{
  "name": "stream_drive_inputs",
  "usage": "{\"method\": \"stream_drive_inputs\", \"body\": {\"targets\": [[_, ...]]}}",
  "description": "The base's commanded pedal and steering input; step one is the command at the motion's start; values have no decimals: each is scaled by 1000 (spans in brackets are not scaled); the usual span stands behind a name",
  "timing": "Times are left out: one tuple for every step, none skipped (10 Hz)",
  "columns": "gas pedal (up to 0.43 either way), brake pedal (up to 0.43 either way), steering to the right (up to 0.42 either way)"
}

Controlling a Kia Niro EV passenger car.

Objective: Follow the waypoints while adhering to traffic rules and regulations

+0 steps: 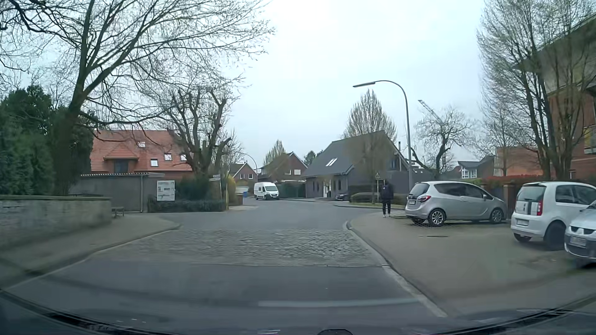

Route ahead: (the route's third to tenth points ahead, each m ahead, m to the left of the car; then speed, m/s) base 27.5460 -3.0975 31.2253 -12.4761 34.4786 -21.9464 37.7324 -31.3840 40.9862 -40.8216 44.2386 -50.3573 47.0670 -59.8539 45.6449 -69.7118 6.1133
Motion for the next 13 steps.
{"method": "stream_drive_inputs", "body": {"targets": [[79,0,-3],[79,0,-4],[79,0,-5],[79,0,-5],[79,0,-5],[79,0,-6],[79,0,-6],[87,0,-6],[87,0,-6],[98,0,-6],[138,0,-3],[138,0,2],[118,0,4]]}}
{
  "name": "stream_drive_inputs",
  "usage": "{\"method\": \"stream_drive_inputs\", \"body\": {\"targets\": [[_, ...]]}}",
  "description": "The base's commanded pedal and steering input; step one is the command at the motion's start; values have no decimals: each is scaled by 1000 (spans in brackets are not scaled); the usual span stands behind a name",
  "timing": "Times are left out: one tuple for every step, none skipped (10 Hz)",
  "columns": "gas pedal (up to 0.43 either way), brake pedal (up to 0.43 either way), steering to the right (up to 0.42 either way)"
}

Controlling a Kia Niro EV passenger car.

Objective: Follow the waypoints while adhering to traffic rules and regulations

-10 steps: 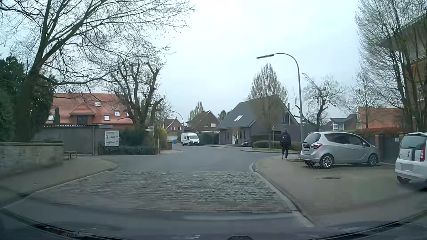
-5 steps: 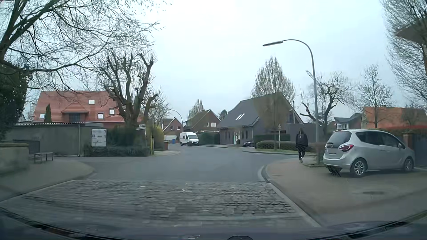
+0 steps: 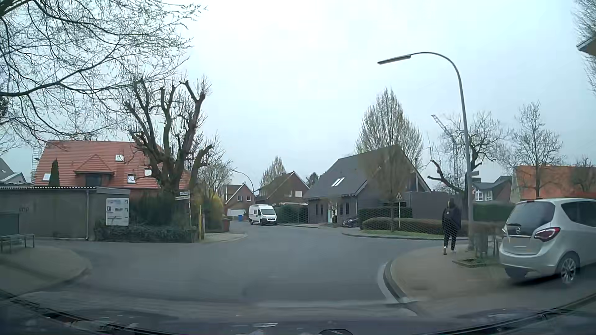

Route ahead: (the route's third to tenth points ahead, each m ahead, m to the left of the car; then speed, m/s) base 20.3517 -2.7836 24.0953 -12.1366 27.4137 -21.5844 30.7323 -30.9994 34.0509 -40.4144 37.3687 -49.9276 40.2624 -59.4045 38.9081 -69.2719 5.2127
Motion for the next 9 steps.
{"method": "stream_drive_inputs", "body": {"targets": [[118,0,1],[118,0,-5],[118,0,-3],[130,0,7],[118,0,16],[118,0,20],[118,0,13],[118,0,10],[118,0,13]]}}
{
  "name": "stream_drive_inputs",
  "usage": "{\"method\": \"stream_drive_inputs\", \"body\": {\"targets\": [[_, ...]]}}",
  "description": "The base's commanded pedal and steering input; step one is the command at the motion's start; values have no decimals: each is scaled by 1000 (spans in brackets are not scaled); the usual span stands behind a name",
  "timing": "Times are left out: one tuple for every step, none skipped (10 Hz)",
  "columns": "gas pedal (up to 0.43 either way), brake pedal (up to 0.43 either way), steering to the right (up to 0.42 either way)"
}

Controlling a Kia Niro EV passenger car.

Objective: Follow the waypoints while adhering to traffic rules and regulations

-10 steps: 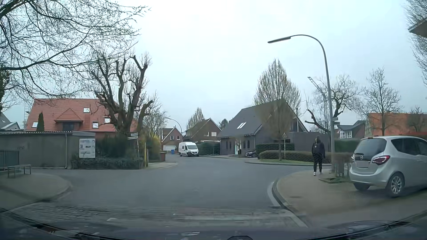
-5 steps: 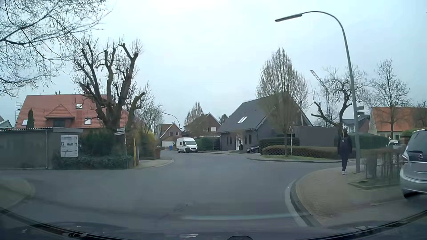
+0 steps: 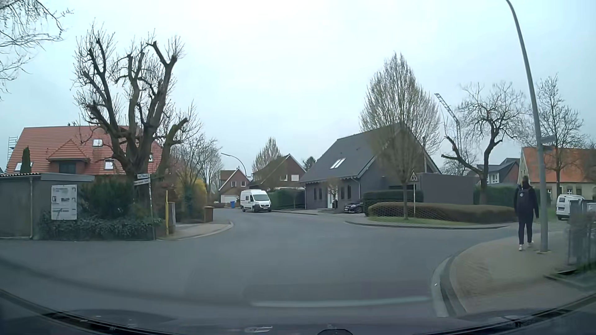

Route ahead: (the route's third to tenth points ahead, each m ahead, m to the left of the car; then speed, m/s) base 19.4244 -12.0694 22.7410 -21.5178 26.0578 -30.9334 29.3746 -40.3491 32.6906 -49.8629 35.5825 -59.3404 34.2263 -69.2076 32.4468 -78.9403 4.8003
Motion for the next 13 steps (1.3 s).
{"method": "stream_drive_inputs", "body": {"targets": [[110,0,18],[118,0,17],[130,0,19],[118,0,31],[118,0,52],[118,0,76],[118,0,95],[118,0,126],[118,0,176],[118,0,217],[118,0,257],[118,0,281],[130,0,290]]}}
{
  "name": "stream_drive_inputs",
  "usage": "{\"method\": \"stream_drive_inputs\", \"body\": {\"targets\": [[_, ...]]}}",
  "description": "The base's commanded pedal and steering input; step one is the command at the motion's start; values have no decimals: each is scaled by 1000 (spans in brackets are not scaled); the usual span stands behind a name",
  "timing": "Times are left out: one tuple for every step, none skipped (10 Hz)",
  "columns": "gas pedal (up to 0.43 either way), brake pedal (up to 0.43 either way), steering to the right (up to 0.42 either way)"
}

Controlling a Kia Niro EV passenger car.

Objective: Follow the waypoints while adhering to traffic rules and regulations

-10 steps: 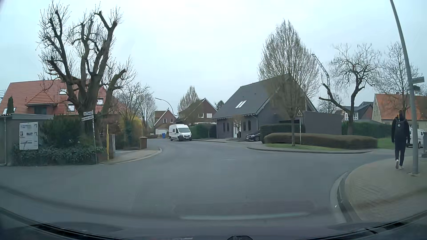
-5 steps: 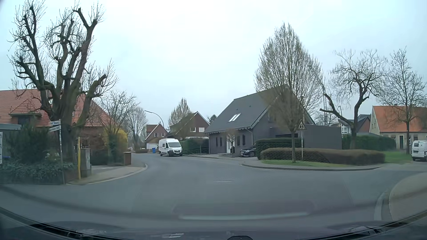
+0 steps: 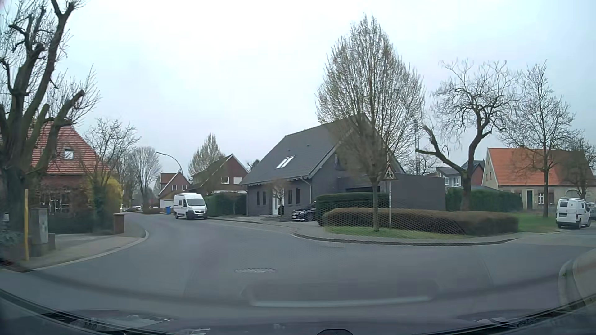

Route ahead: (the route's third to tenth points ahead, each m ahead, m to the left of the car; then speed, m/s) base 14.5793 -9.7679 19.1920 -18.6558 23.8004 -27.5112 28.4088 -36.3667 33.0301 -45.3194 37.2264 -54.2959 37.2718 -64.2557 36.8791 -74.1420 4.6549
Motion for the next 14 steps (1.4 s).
{"method": "stream_drive_inputs", "body": {"targets": [[130,0,300],[130,0,301],[130,0,301],[138,0,310],[138,0,330],[138,0,345],[138,0,356],[138,0,362],[157,0,364],[169,0,366],[169,0,371],[169,0,376],[169,0,375],[169,0,375]]}}
